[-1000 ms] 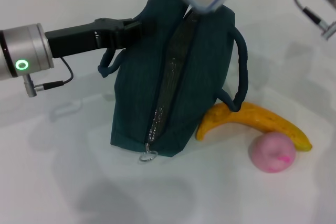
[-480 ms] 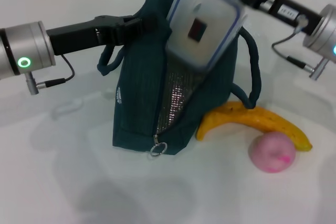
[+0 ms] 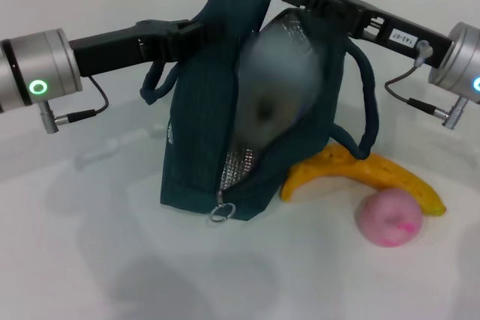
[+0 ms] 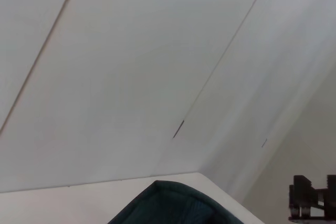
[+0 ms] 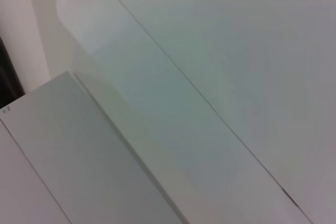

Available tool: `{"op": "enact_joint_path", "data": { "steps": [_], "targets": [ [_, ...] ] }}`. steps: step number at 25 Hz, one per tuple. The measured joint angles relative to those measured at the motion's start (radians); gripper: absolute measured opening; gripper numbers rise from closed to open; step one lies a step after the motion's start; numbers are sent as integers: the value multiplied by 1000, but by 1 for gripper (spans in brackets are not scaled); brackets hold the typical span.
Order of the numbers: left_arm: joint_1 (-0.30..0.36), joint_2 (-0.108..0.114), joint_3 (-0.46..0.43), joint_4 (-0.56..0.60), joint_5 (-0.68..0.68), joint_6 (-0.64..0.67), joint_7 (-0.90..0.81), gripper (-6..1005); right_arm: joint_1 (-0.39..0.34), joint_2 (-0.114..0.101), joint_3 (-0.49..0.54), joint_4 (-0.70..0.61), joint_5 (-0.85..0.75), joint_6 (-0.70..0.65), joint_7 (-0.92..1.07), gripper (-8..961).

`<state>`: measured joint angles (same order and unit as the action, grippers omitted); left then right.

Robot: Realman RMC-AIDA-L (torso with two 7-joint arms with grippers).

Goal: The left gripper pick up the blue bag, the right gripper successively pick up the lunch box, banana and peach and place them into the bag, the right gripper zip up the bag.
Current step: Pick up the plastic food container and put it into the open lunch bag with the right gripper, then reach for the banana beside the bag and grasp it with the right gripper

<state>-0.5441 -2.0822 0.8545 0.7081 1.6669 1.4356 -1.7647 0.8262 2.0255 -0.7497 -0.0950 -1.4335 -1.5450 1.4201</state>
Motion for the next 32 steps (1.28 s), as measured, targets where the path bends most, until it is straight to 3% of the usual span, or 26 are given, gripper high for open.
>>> {"op": "enact_joint_path", "data": {
  "steps": [4, 8, 11, 14, 15, 16, 20, 23, 28, 32],
  "targets": [
    [-3, -1, 0, -20, -9, -3, 17, 39, -2, -2, -29, -36, -1, -8, 0, 222],
    [-3, 0, -1, -32, -14, -4, 29, 39, -41, -7, -65, -138, -1, -54, 1, 335],
    [0, 1, -3, -33, -14, -4, 31, 39, -140, -9, -88, -320, -2, -87, 30, 420],
    [4, 4, -3, -35, -14, -5, 31, 39, -269, -18, -131, -588, -50, -52, 123, 526],
    [4, 4, -3, -36, -14, -6, 31, 39, -269, -18, -131, -588, -50, -52, 123, 566],
    [4, 5, -3, -37, -14, -9, 32, 39, -335, -31, -160, -758, -160, -17, 218, 605],
    [4, 6, -3, -39, -12, -22, 32, 39, -337, -31, -184, -918, -420, -10, 378, 666],
    [-2, 3, -2, -40, -5, -29, 33, 39, -297, -21, -218, -981, -576, -5, 488, 688],
    [-7, 2, 0, -41, -5, -43, 33, 39, -237, -16, -279, -1023, -714, 3, 605, 710],
    [-8, 3, -1, -41, -6, -44, 33, 39, -188, -16, -380, -1054, -817, -4, 678, 820]
  ]
}}
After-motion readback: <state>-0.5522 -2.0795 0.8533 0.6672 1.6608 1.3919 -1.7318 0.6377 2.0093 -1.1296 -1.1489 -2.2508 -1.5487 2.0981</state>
